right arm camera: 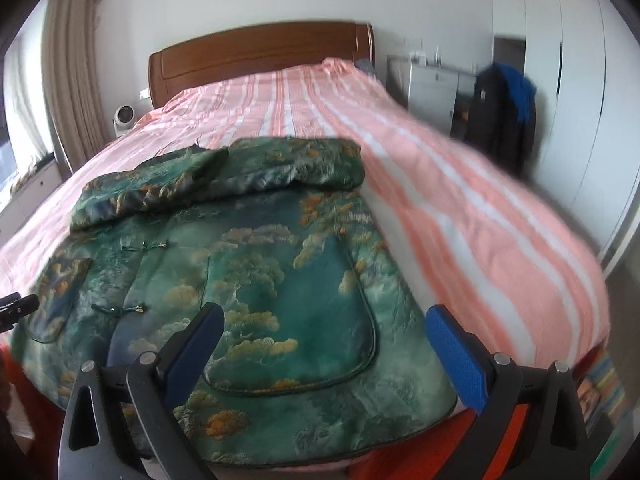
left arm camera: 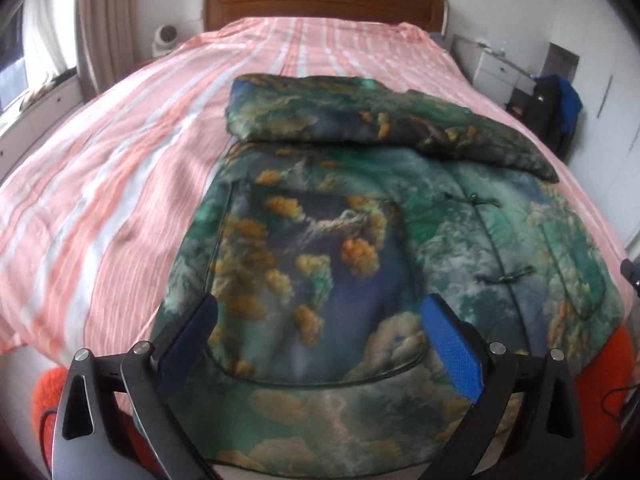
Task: Fold large clothes
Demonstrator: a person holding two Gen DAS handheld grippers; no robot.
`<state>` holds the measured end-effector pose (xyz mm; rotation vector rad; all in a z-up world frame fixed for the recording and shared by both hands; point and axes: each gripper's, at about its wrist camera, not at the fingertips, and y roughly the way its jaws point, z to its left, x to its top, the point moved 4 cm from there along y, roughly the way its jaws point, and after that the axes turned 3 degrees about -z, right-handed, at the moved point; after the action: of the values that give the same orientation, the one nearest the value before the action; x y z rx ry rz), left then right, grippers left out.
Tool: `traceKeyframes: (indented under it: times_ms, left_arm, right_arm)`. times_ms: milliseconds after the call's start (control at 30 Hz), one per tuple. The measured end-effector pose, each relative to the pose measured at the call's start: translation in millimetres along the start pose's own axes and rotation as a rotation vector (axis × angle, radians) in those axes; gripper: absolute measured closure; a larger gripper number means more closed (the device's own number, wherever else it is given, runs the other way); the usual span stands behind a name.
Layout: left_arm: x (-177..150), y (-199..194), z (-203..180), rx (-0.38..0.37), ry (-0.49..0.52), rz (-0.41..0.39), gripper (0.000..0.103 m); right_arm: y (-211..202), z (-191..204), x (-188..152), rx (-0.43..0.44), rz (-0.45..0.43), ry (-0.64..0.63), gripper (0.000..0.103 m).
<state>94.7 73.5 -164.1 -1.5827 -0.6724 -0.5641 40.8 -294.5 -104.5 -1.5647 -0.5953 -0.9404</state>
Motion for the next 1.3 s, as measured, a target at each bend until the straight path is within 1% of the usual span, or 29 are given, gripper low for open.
traceKeyframes:
  times_ms: [33, 133, 267, 367, 467, 767, 1300]
  left_arm:
    - [-0.9, 0.6, 2.0, 0.005, -0.008, 0.001, 0.001]
    - [-1.1, 0.6, 6.1, 0.020, -0.014, -0.003, 0.001]
    - [-1.1, -0.6, 6.0, 0.057, 0.006, -0.013, 0.001]
    - [-3.5, 0.8, 4.8, 0.076, 0.019, -0.002, 0.001]
    - [-4.6, 1.2, 4.1, 0.092, 0.027, 0.004, 0.001]
    - [-6.6, 1.8, 7.9, 0.133, 0.038, 0.010, 0.001]
    - [-9.4, 4.0, 9.7, 0.161, 0.052, 0.029, 0.001]
  right_arm:
    - [-0.4, 3.9, 0.4, 0.001, -0.012, -0.012, 0.003]
    - [2.3, 18.5, -2.5, 0.047, -0.008, -0.024, 0.003]
    - [2.6, 41.7, -12.4, 0.097, 0.002, -0.060, 0.003]
    - [1.3, 51.2, -18.9, 0.125, 0.014, -0.080, 0.003]
    - [0.5, 55.5, -22.9, 0.127, 0.017, -0.100, 0.003]
    - [3.7, 55.0, -24.6, 0.132, 0.026, -0.088, 0.003]
    - [3.6, 59.0, -29.9, 0.140, 0.038, -0.099, 0.003]
